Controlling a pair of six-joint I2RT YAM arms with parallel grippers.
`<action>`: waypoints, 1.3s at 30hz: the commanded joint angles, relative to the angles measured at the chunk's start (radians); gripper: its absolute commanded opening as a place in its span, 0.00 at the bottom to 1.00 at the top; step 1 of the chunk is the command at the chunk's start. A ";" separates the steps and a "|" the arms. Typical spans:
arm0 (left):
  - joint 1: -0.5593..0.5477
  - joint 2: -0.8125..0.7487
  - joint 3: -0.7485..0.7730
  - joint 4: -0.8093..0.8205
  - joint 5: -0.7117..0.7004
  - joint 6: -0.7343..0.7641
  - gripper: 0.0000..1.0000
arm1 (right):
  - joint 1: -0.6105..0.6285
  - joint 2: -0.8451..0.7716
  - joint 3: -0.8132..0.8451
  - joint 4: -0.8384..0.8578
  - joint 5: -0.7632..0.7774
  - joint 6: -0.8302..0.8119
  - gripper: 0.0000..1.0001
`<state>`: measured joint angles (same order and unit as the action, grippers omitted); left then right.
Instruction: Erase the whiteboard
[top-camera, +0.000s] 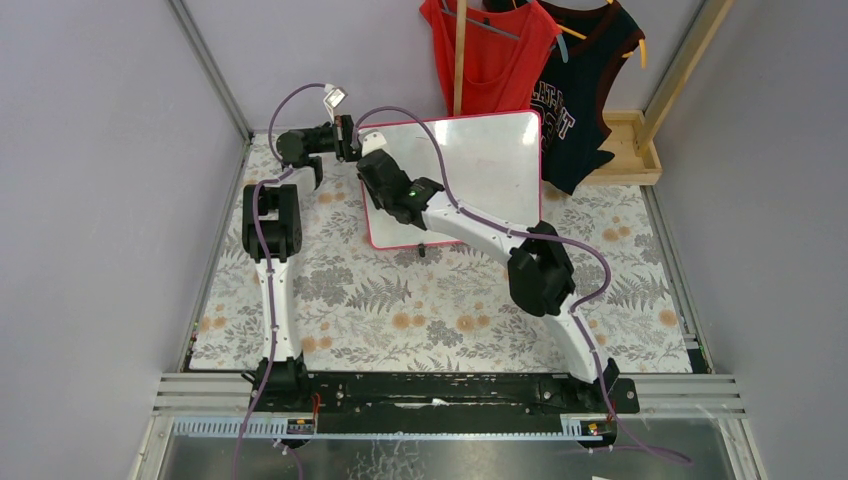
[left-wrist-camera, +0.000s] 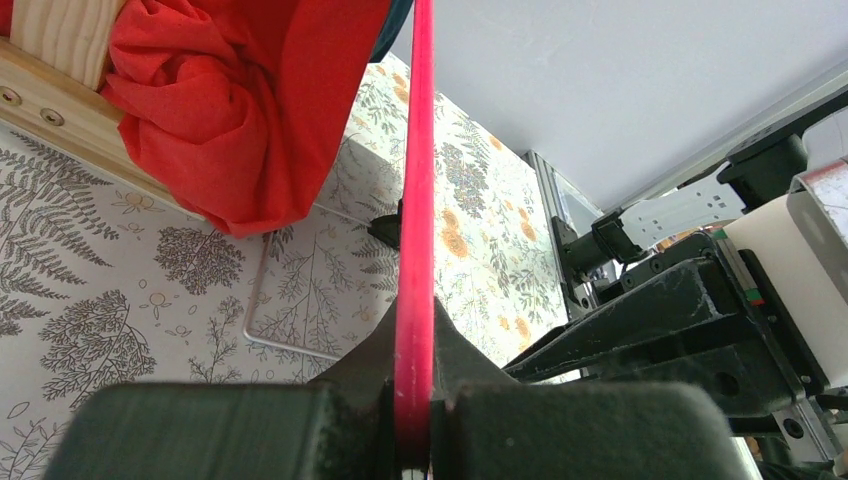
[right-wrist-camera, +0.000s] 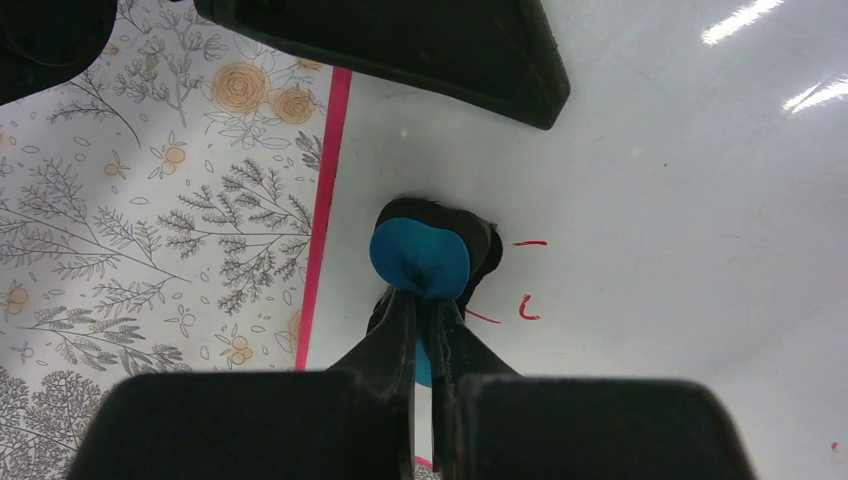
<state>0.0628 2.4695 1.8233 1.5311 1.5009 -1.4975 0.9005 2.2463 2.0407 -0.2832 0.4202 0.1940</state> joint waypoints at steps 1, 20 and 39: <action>-0.028 -0.043 -0.022 0.069 0.048 -0.064 0.00 | -0.010 0.000 0.038 -0.023 0.044 -0.030 0.00; -0.028 -0.042 -0.019 0.069 0.050 -0.064 0.00 | -0.249 -0.399 -0.483 0.077 0.297 -0.008 0.00; -0.028 -0.044 -0.016 0.069 0.041 -0.068 0.00 | -0.058 -0.225 -0.322 0.080 0.160 0.062 0.00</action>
<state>0.0582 2.4668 1.8149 1.5314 1.5002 -1.4948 0.7879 1.9629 1.6218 -0.2287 0.6289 0.2234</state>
